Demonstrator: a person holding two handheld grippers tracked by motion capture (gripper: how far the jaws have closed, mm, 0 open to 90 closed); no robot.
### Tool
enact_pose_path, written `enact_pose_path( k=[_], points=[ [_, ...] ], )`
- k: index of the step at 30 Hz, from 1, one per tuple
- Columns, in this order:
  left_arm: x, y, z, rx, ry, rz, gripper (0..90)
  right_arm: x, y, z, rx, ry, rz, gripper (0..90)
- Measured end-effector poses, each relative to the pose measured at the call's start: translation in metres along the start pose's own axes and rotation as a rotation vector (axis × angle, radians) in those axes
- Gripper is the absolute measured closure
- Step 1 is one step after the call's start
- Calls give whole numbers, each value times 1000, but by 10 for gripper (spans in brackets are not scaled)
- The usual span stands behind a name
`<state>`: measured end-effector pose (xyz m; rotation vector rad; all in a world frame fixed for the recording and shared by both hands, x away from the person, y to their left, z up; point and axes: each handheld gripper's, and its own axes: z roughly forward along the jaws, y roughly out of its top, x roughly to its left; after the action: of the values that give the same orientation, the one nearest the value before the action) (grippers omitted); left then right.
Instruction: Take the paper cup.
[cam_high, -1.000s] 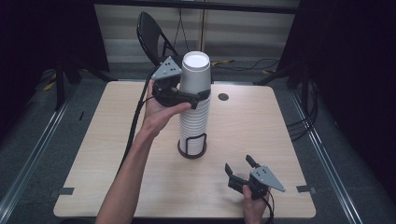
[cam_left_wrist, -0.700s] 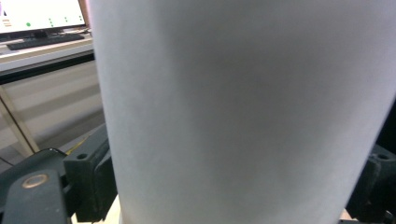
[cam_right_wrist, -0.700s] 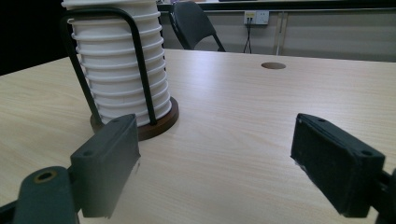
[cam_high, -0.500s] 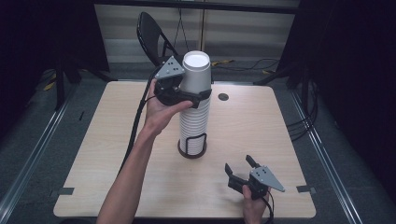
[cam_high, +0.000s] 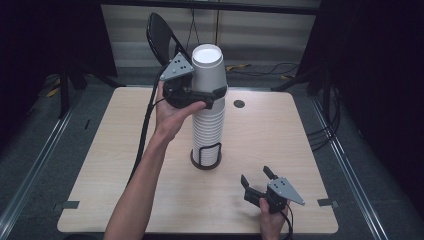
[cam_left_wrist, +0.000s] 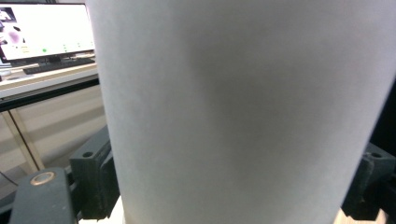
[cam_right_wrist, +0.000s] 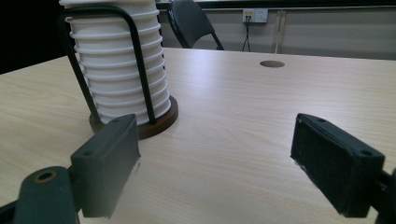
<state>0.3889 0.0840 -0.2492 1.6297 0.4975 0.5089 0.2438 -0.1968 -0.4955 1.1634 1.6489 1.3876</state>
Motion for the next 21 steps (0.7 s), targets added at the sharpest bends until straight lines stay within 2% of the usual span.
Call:
enact_pose_path(
  k=[2, 4, 12, 17, 21],
  points=[
    [-2, 3, -1, -12, 5, 22, 138, 0, 0, 1, 8, -1, -2, 149],
    [-2, 4, -1, -12, 6, 22, 139, 0, 0, 1, 8, -2, -2, 149],
    [-3, 13, -4, -57, 14, 0, 141, 0, 0, 0, 9, 1, 0, 157],
    [-5, 16, -6, -81, 11, 5, 142, 0, 0, 0, 9, 3, -1, 157],
    [-4, 18, -8, -109, 14, -17, 142, 0, 0, 1, 11, 0, -1, 158]
  ],
)
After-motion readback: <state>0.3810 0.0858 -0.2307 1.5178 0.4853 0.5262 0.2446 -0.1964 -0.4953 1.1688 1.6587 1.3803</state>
